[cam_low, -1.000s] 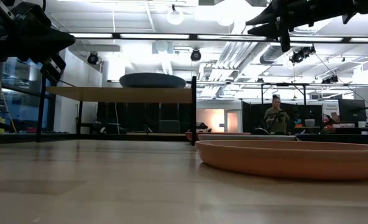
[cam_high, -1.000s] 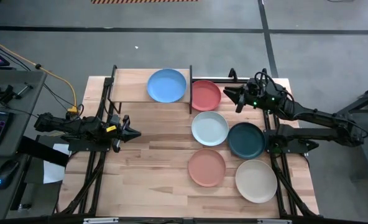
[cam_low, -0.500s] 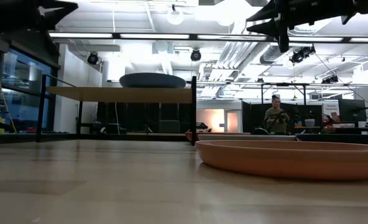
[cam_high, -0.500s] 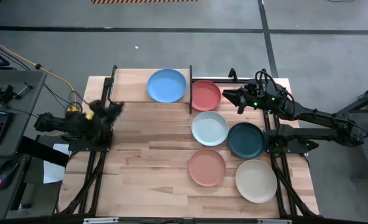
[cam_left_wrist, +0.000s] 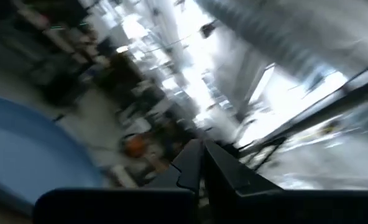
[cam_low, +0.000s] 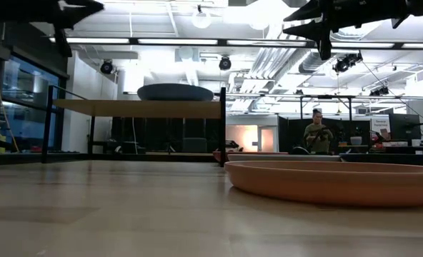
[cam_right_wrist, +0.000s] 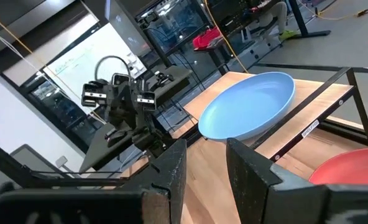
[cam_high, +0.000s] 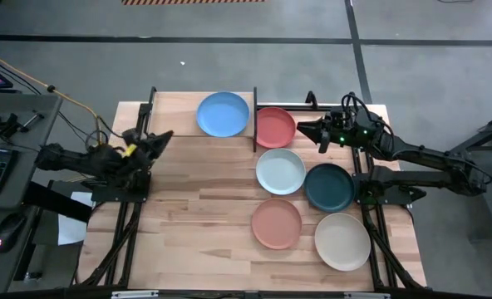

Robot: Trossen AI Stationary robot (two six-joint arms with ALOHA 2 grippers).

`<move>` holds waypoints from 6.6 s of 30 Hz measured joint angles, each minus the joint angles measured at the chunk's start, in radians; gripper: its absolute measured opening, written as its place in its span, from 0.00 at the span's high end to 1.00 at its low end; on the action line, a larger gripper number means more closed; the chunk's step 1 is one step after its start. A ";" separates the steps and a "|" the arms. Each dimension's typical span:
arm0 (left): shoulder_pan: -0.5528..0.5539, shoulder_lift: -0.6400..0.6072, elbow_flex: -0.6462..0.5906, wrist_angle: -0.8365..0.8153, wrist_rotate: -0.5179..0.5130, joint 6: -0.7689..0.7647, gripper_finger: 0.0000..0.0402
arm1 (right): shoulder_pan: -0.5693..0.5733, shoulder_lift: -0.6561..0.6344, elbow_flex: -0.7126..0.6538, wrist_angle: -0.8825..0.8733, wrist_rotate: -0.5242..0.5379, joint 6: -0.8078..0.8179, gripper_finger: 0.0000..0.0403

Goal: Place and stack plates onto a shelf
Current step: Stack the orange plate on top of the light blue plate on the shelf, then put the gray plate on the shelf

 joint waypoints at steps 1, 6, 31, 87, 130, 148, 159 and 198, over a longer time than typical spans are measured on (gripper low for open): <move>0.000 0.045 0.029 -0.020 -0.020 0.001 0.96 | 0.000 0.000 0.000 0.000 0.000 -0.001 0.77; 0.011 0.212 0.163 -0.076 -0.065 0.050 0.86 | 0.000 0.000 0.000 0.000 -0.001 -0.011 0.77; 0.516 0.359 0.356 -0.401 0.513 -0.079 0.67 | -0.017 0.265 0.059 -0.142 0.321 0.134 0.77; 0.851 0.425 0.356 -0.377 0.851 0.049 0.67 | -0.192 1.022 0.360 -0.564 0.395 0.509 0.86; 0.851 0.428 0.466 -0.434 0.728 0.211 0.67 | -0.115 0.503 0.573 -0.411 0.375 0.179 1.00; 0.903 0.580 0.731 -0.754 0.762 0.393 0.67 | -0.055 1.025 1.025 -0.527 0.246 0.183 1.00; 0.902 0.607 0.731 -0.756 0.802 0.380 0.67 | -0.055 1.082 1.047 -0.586 0.244 0.242 1.00; 0.983 0.962 0.923 -1.326 0.653 0.707 1.00 | -0.008 0.579 1.046 -1.332 0.488 -0.159 0.96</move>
